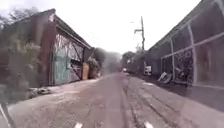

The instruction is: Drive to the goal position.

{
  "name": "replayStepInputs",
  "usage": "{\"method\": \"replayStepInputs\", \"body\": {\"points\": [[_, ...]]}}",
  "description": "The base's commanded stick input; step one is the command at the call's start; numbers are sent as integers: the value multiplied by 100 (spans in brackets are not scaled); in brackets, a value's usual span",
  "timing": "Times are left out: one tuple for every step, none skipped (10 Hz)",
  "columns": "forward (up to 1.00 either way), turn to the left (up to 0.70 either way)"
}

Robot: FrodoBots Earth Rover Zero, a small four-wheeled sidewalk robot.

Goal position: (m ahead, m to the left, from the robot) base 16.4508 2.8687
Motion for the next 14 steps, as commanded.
{"method": "replayStepInputs", "body": {"points": [[100, 0], [100, 0], [100, 0], [100, 0], [100, 0], [100, 0], [100, 0], [100, 0], [100, 0], [100, 0], [100, 0], [100, 0], [100, 0], [100, 0]]}}
